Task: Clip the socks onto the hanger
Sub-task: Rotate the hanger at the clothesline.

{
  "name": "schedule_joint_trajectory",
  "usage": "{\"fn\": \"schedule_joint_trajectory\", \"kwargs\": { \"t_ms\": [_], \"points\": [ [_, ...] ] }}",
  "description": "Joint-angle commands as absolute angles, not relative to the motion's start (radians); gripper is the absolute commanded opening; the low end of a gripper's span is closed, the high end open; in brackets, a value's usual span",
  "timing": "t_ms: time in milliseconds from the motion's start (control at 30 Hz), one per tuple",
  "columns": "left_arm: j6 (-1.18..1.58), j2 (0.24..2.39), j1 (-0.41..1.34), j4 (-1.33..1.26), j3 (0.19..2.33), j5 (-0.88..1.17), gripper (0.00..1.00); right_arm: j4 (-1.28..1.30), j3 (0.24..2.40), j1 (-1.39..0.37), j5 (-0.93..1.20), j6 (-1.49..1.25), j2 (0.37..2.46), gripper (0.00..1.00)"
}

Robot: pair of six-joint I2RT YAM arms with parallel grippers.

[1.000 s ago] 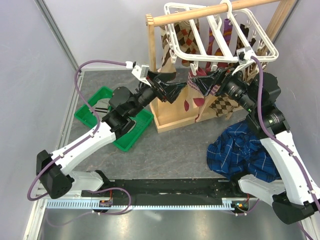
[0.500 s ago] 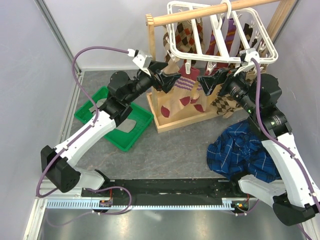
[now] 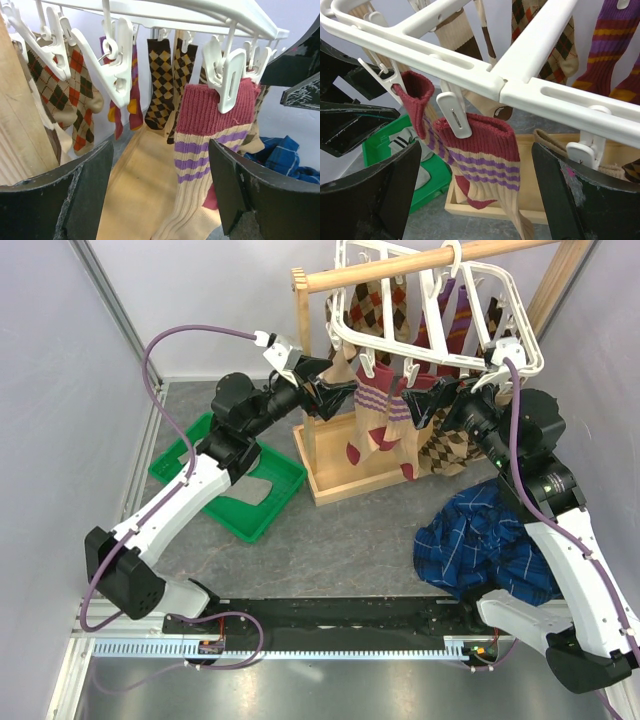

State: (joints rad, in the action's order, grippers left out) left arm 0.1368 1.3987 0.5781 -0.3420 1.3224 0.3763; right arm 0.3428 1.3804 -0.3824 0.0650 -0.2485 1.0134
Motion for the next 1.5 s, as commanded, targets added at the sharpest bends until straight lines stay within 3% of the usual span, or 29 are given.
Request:
{"fn": "schedule_joint_trajectory", "kwargs": {
  "t_ms": [0, 567, 933, 1467],
  "points": [
    [0.069, 1.411, 0.565, -0.377, 1.377, 0.362, 0.82, 0.347, 1.402, -0.387, 0.028, -0.222, 0.991, 0.98],
    [0.052, 1.448, 0.545, -0.379, 1.431, 0.385, 0.77, 0.362, 1.396, -0.385, -0.077, -0.199, 0.971, 0.98],
    [0.002, 1.454, 0.545, -0.422, 1.437, 0.199, 0.76, 0.374, 1.385, -0.385, -0.138, -0.184, 0.946, 0.98],
    [-0.043, 1.485, 0.577, -0.436, 1.469, 0.284, 0.72, 0.374, 1.365, -0.387, -0.216, -0.163, 0.93, 0.98]
  ]
}}
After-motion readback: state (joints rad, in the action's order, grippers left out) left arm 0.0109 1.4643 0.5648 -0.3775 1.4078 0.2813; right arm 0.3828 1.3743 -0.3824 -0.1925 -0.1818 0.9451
